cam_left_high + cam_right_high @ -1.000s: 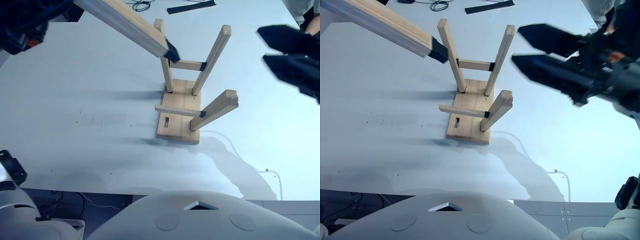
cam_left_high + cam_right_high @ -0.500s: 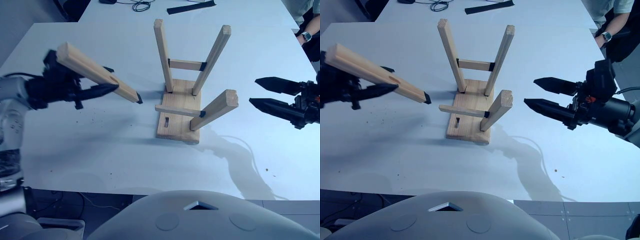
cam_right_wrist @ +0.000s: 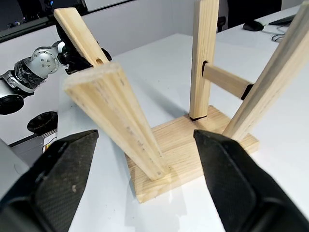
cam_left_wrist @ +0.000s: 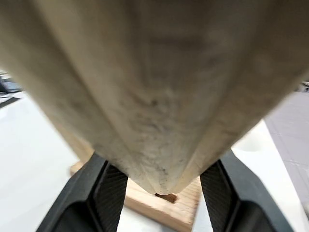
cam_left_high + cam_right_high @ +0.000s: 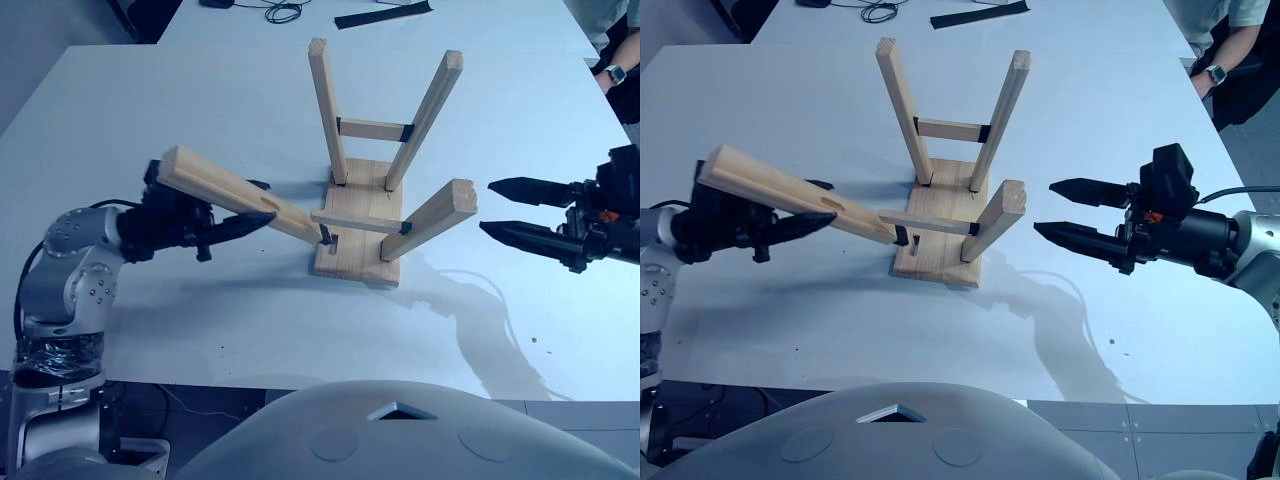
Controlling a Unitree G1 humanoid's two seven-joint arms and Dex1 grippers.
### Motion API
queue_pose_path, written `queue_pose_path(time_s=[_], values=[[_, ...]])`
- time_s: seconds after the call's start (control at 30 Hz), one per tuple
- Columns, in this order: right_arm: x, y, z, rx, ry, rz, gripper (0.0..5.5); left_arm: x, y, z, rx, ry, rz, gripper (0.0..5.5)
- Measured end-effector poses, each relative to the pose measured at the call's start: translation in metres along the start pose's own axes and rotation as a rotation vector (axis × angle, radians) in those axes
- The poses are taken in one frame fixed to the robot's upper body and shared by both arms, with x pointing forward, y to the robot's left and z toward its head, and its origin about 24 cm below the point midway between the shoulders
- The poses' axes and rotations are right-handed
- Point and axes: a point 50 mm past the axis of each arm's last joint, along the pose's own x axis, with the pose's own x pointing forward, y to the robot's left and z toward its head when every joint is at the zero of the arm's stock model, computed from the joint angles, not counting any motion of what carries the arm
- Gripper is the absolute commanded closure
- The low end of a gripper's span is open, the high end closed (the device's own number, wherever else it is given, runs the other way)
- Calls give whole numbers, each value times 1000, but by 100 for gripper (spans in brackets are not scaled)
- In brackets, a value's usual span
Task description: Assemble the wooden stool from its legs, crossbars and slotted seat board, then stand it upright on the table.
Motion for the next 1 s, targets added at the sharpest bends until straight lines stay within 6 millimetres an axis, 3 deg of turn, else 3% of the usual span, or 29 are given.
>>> queue_pose_path(time_s=[0.3, 1.0], values=[[8, 1, 4, -42, 23, 23, 185, 12, -6, -15, 140, 57, -63, 344], [16, 13, -6, -66, 94, 78, 185, 21, 12, -7, 186, 101, -169, 344]])
